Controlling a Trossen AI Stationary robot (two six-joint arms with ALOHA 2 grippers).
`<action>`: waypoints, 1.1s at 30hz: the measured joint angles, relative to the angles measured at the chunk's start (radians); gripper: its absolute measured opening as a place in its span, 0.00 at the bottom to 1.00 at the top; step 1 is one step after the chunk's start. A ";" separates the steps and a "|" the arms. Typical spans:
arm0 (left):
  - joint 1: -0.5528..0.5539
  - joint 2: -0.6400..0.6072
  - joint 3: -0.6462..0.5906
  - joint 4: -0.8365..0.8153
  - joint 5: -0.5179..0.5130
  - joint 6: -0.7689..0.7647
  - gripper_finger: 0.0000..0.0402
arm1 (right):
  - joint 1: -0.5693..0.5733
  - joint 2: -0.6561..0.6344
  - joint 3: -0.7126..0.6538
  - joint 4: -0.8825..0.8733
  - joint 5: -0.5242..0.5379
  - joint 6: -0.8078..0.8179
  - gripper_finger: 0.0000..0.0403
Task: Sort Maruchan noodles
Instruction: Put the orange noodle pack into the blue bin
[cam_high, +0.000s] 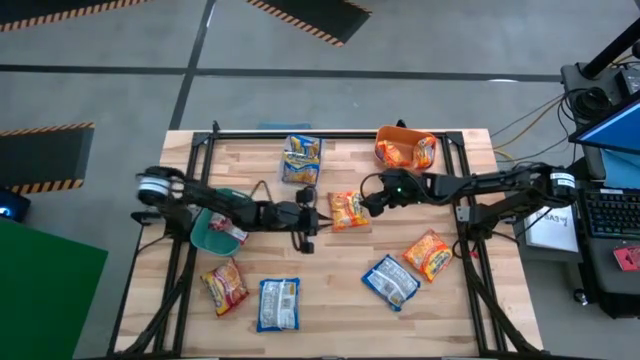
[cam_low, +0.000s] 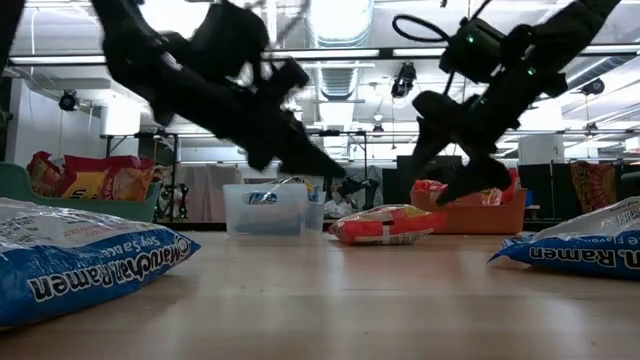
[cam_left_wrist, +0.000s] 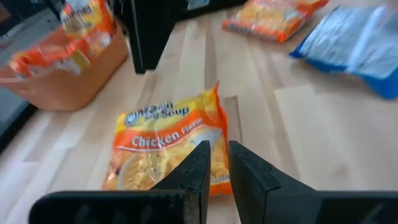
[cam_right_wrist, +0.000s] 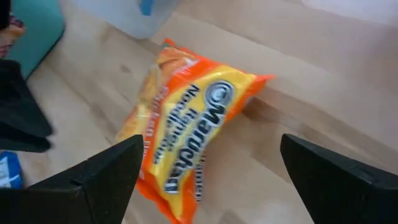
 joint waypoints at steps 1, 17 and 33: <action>0.005 0.034 0.023 -0.002 0.000 0.000 0.10 | 0.000 0.000 -0.017 0.021 0.001 0.008 0.91; 0.060 0.201 0.155 -0.181 0.000 0.010 0.10 | 0.000 0.037 -0.141 0.257 0.052 0.056 0.91; 0.065 0.202 0.144 -0.191 -0.001 0.011 0.10 | 0.000 0.324 -0.092 0.554 -0.004 0.062 0.91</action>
